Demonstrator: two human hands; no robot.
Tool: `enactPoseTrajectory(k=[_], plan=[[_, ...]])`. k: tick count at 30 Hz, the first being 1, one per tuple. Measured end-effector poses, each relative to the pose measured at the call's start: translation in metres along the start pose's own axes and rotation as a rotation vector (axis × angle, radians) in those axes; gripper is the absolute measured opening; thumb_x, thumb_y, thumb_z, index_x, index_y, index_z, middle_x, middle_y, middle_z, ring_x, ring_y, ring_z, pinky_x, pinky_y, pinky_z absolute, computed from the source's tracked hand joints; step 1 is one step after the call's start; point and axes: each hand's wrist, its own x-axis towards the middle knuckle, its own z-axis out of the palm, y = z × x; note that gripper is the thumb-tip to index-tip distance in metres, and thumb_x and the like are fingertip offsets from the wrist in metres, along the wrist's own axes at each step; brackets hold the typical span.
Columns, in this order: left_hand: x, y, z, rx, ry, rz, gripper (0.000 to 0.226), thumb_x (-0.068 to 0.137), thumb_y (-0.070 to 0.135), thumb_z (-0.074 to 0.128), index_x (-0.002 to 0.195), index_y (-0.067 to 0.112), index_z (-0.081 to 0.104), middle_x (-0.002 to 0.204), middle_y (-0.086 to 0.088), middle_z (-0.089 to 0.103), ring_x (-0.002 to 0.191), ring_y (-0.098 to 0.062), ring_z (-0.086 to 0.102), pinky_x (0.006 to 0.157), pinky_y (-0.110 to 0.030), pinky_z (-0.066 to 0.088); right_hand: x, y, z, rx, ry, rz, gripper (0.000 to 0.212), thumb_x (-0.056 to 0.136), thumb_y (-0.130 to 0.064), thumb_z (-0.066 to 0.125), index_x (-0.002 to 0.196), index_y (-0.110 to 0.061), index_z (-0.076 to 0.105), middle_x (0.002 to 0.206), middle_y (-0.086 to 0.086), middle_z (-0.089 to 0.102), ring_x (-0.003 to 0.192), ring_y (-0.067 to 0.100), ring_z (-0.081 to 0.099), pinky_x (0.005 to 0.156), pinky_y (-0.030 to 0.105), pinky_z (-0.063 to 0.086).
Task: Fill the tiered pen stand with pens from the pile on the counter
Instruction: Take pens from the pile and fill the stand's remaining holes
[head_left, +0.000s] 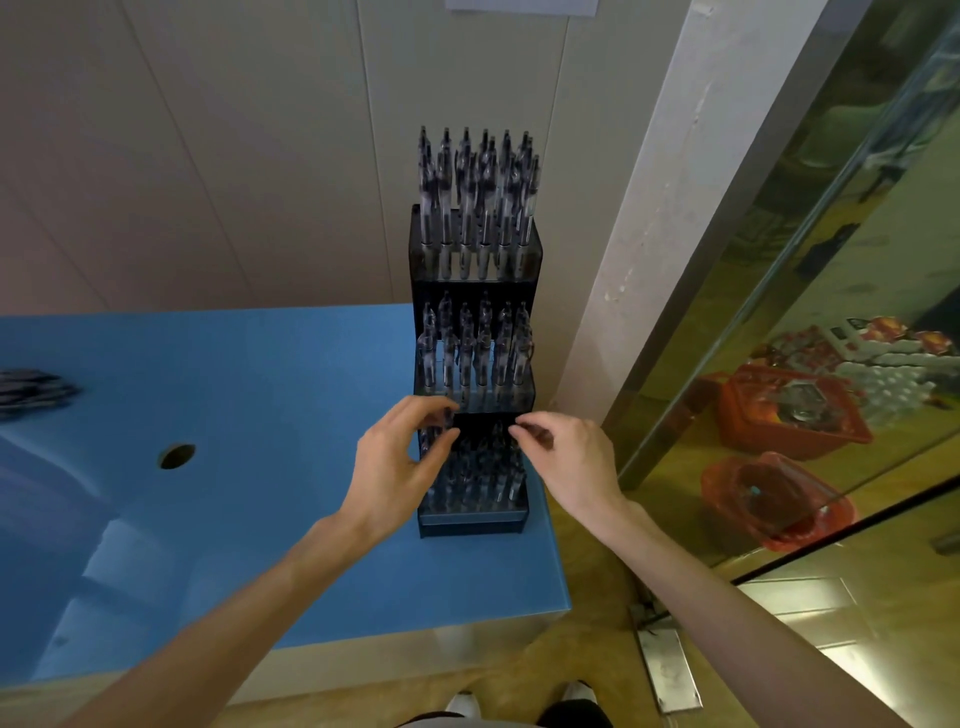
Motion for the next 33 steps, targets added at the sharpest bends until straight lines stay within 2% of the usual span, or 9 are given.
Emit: enactPoseTrajectory(k=[5, 10, 16, 21, 24, 29, 33], plan=[[-0.005, -0.007, 0.003, 0.071, 0.011, -0.024, 0.027, 0.093, 0.019, 0.073, 0.119, 0.024, 0.069, 0.102, 0.019, 0.069, 0.098, 0.000, 0.067, 0.089, -0.013, 0.051, 0.006, -0.001, 0.001, 0.098, -0.021, 0.096, 0.023, 0.094, -0.043, 0.068, 0.105, -0.025, 0.077, 0.092, -0.015, 0.076, 0.078, -0.003, 0.069, 0.070, 0.022, 0.060], [-0.008, -0.012, 0.005, 0.112, 0.007, -0.036, 0.026, 0.092, 0.019, 0.074, 0.118, 0.022, 0.072, 0.103, 0.020, 0.069, 0.097, 0.006, 0.065, 0.090, -0.011, 0.051, -0.001, 0.002, 0.004, 0.118, -0.045, 0.087, 0.018, 0.096, -0.033, 0.067, 0.109, -0.024, 0.076, 0.093, -0.014, 0.076, 0.079, -0.001, 0.069, 0.071, 0.028, 0.061], [-0.008, -0.015, 0.007, 0.133, 0.023, -0.072, 0.028, 0.092, 0.017, 0.074, 0.120, 0.021, 0.071, 0.106, 0.020, 0.069, 0.098, 0.005, 0.065, 0.091, -0.005, 0.046, -0.002, 0.004, 0.000, 0.128, -0.053, 0.095, 0.017, 0.097, -0.032, 0.067, 0.109, -0.024, 0.076, 0.091, -0.017, 0.074, 0.075, -0.003, 0.067, 0.068, 0.024, 0.060], [-0.007, -0.015, 0.010, 0.243, -0.001, -0.036, 0.025, 0.092, 0.025, 0.073, 0.116, 0.026, 0.072, 0.111, 0.020, 0.069, 0.103, 0.001, 0.062, 0.086, -0.020, 0.052, -0.002, 0.003, 0.000, 0.124, -0.061, 0.093, 0.018, 0.097, -0.031, 0.066, 0.111, -0.023, 0.075, 0.093, -0.016, 0.074, 0.076, -0.002, 0.067, 0.069, 0.021, 0.059], [-0.006, -0.017, 0.009, 0.309, 0.009, -0.035, 0.021, 0.092, 0.030, 0.072, 0.113, 0.027, 0.073, 0.110, 0.019, 0.068, 0.105, -0.003, 0.060, 0.082, -0.023, 0.051, -0.004, 0.003, -0.001, 0.114, -0.052, 0.088, 0.018, 0.098, -0.031, 0.066, 0.111, -0.023, 0.075, 0.092, -0.016, 0.074, 0.074, -0.002, 0.067, 0.068, 0.021, 0.059], [-0.004, -0.017, 0.008, 0.289, 0.060, -0.080, 0.012, 0.094, 0.034, 0.069, 0.103, 0.030, 0.076, 0.099, 0.023, 0.069, 0.095, 0.001, 0.060, 0.080, -0.023, 0.050, -0.004, 0.002, -0.001, 0.085, -0.032, 0.085, 0.017, 0.098, -0.033, 0.065, 0.110, -0.026, 0.075, 0.090, -0.017, 0.074, 0.073, -0.002, 0.067, 0.066, 0.022, 0.059], [-0.006, -0.021, 0.011, 0.301, -0.014, -0.052, 0.009, 0.093, 0.029, 0.070, 0.094, 0.029, 0.079, 0.092, 0.021, 0.072, 0.088, -0.003, 0.063, 0.081, -0.029, 0.051, -0.005, 0.000, -0.001, 0.066, -0.019, 0.083, 0.018, 0.098, -0.033, 0.064, 0.111, -0.025, 0.074, 0.089, -0.015, 0.074, 0.071, -0.001, 0.066, 0.064, 0.017, 0.056]])
